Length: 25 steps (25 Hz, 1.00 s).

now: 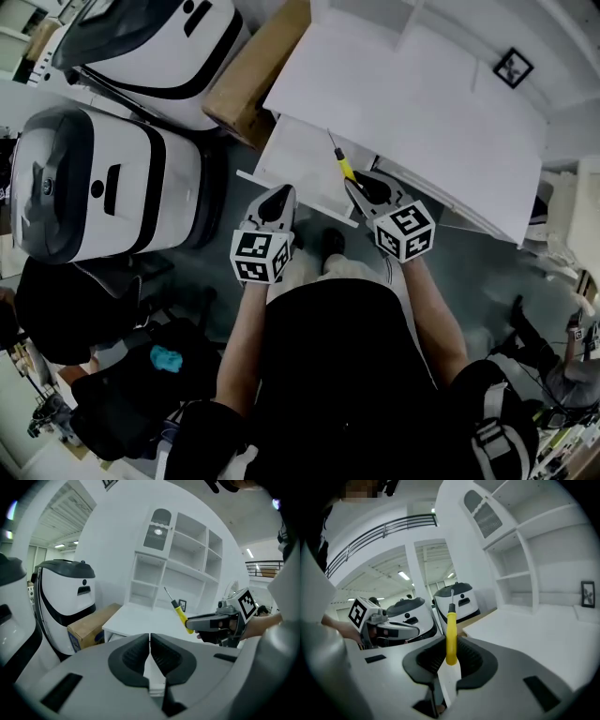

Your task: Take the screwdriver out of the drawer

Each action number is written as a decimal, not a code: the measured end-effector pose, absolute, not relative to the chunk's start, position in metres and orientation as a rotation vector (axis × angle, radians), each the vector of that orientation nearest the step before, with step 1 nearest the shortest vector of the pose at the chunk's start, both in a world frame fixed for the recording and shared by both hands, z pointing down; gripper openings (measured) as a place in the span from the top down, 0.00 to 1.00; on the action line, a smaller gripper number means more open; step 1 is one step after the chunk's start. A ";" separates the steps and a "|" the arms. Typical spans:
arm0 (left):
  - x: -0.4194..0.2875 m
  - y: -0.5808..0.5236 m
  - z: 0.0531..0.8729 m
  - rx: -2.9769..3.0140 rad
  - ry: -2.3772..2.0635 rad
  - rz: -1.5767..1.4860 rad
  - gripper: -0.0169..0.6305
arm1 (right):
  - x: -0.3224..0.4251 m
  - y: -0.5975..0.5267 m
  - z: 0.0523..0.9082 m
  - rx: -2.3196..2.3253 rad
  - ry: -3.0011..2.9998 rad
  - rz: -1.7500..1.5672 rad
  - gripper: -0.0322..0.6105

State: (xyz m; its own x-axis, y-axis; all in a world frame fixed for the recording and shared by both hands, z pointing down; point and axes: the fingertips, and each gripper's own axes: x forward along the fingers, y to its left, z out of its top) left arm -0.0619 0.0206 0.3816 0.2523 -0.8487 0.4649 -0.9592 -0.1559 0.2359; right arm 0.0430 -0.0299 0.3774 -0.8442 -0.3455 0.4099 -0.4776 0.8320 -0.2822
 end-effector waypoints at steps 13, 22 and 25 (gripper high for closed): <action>-0.047 0.029 0.334 2.101 -1.715 0.190 0.93 | 0.069 -0.019 0.303 0.695 -2.881 0.557 0.83; -0.045 0.029 0.332 2.107 -1.725 0.194 0.93 | 0.069 -0.012 0.299 0.672 -2.895 0.574 0.83; -0.047 0.032 0.332 2.106 -1.721 0.196 0.93 | 0.067 -0.011 0.296 0.674 -2.897 0.566 0.83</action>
